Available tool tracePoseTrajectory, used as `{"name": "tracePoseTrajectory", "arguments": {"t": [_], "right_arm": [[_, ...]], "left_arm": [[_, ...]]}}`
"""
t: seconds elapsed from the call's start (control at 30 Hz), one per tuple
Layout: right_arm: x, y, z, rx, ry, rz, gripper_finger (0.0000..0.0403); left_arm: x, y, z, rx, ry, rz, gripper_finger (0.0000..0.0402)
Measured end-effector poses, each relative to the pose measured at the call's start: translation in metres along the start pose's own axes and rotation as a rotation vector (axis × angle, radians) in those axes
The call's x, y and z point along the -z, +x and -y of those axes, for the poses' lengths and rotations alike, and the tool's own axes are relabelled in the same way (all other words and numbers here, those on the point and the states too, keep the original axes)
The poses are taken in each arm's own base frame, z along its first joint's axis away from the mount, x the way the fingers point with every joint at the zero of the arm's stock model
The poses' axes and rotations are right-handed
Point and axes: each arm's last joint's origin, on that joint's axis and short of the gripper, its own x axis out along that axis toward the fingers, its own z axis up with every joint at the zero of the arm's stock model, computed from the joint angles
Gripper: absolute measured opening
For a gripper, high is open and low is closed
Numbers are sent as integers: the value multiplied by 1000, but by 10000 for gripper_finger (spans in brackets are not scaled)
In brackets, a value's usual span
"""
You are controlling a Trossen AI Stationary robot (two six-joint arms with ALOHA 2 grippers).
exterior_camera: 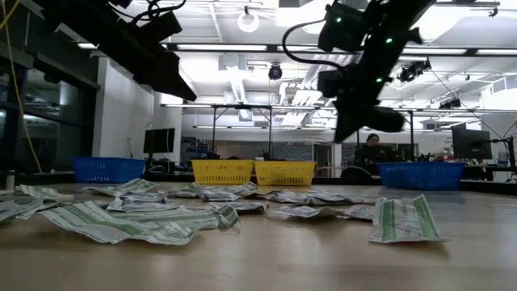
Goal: Pick & Place First Aid Supplies
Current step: Put the green bandage pack into the right yellow bin
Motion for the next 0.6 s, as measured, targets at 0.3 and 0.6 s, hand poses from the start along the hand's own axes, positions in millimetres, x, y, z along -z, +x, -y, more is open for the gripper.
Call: {"name": "tracePoseTrajectory", "arguments": {"t": [0.3,0.6], "right_arm": [[21,34,64,94,-44,197,0],[33,95,96,95,21,236,0]], "left_arm": [[0,0,0,1,0,0,172],[0,0,0,1,-1,1,172]]}}
